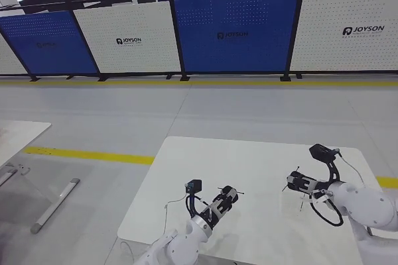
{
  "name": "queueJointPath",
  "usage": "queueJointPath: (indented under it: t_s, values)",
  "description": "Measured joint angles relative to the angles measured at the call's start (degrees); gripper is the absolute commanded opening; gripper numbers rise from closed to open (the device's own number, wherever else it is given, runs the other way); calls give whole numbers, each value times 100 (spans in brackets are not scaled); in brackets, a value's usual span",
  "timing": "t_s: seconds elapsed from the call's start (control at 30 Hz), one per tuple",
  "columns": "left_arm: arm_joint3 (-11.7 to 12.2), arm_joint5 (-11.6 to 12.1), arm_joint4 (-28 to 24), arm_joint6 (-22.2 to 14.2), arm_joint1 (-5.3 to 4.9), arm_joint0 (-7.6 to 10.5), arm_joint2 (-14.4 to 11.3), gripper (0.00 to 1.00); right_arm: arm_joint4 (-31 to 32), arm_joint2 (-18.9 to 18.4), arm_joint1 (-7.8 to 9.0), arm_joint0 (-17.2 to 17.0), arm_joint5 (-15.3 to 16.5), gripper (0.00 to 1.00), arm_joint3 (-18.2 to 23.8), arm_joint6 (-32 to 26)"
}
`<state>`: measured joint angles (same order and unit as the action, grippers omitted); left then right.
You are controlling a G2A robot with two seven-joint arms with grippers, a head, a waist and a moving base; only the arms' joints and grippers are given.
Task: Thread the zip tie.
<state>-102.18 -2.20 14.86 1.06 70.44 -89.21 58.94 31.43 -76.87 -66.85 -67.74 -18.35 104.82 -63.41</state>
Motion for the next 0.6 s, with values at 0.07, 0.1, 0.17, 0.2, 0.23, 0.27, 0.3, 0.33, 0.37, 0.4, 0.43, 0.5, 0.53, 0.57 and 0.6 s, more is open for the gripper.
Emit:
queueJointPath:
  t_s: [0.07, 0.1, 0.17, 0.2, 0.23, 0.27, 0.3, 0.33, 0.37, 0.4, 0.43, 0.5, 0.53, 0.57, 0.6]
  values:
    - [0, 0, 0, 0, 0, 0, 0, 0, -275, -43, -14, -121, -50, 0, 124, 185]
    - [0, 0, 0, 0, 0, 0, 0, 0, -497, -70, -22, -163, -48, 0, 134, 213]
    - [0, 0, 0, 0, 0, 0, 0, 0, -925, -105, -29, -198, -30, 0, 118, 198]
    - [0, 0, 0, 0, 0, 0, 0, 0, -957, -107, -29, -198, -28, 0, 114, 192]
    - [0, 0, 0, 0, 0, 0, 0, 0, -883, -106, -28, -195, -28, 0, 113, 189]
    - [0, 0, 0, 0, 0, 0, 0, 0, -832, -105, -28, -194, -28, 0, 113, 189]
    - [0, 0, 0, 0, 0, 0, 0, 0, -808, -104, -28, -194, -28, 0, 113, 189]
    - [0, 0, 0, 0, 0, 0, 0, 0, -803, -104, -28, -193, -28, 0, 113, 189]
    - [0, 0, 0, 0, 0, 0, 0, 0, -804, -103, -28, -193, -28, 0, 113, 190]
    - [0, 0, 0, 0, 0, 0, 0, 0, -807, -103, -28, -193, -28, 0, 113, 190]
    - [0, 0, 0, 0, 0, 0, 0, 0, -809, -103, -28, -194, -28, 0, 113, 190]
    - [0, 0, 0, 0, 0, 0, 0, 0, -837, -67, -32, -241, 21, 0, 144, 266]
    - [0, 0, 0, 0, 0, 0, 0, 0, -825, -7, -36, -306, 80, 0, 199, 407]
    - [0, 0, 0, 0, 0, 0, 0, 0, -760, 42, -37, -354, 96, 0, 245, 532]
    - [0, 0, 0, 0, 0, 0, 0, 0, -691, 91, -40, -395, 87, 0, 291, 656]
